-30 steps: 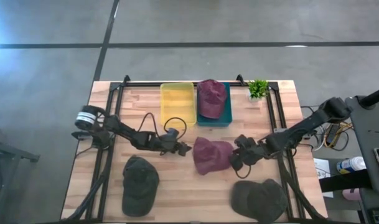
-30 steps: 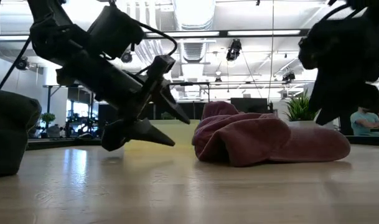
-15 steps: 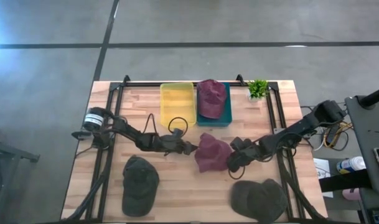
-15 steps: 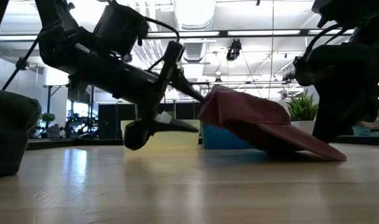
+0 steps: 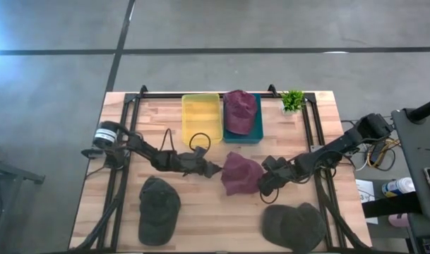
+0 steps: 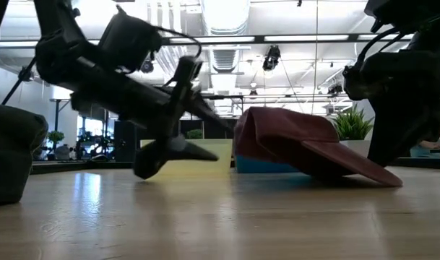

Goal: Sort caps
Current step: Put the red cap into the blue bin

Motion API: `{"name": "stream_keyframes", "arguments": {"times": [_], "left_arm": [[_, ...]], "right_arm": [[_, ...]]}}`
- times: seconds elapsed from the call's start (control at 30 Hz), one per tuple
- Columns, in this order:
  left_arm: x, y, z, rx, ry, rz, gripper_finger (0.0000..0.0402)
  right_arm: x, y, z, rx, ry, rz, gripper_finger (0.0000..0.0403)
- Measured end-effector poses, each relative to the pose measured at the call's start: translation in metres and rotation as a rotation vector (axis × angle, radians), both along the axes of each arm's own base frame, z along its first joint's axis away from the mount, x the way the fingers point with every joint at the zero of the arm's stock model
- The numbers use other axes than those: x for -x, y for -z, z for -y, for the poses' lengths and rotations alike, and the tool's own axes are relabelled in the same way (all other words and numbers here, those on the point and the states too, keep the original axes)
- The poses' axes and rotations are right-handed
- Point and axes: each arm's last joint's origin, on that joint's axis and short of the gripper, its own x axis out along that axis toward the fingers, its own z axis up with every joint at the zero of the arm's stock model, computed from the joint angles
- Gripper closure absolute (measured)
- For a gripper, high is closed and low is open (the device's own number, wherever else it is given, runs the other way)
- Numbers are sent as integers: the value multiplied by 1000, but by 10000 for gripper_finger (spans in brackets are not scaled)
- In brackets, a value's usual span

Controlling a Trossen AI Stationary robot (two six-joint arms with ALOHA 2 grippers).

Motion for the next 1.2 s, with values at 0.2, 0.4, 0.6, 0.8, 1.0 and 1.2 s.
{"name": "stream_keyframes", "arguments": {"times": [0.2, 0.4, 0.6, 0.8, 1.0, 1.2], "left_arm": [[18, 0, -4, 63, -51, 62, 171], [11, -3, -3, 50, -31, 91, 171], [-8, -13, 2, -46, 70, 131, 171], [-14, -8, 5, -69, 133, 69, 171], [-23, -9, 6, -113, 148, 80, 171], [-38, -9, 11, -105, 260, 97, 171]], "right_arm": [[1, 0, 0, 2, 1, -6, 282], [1, 1, 0, 5, -1, -9, 282], [1, 1, 0, 7, -2, -12, 282], [1, 1, 1, 7, -2, -15, 282], [1, 1, 0, 3, -4, -17, 282], [2, 1, 0, 0, -6, -21, 282]]}}
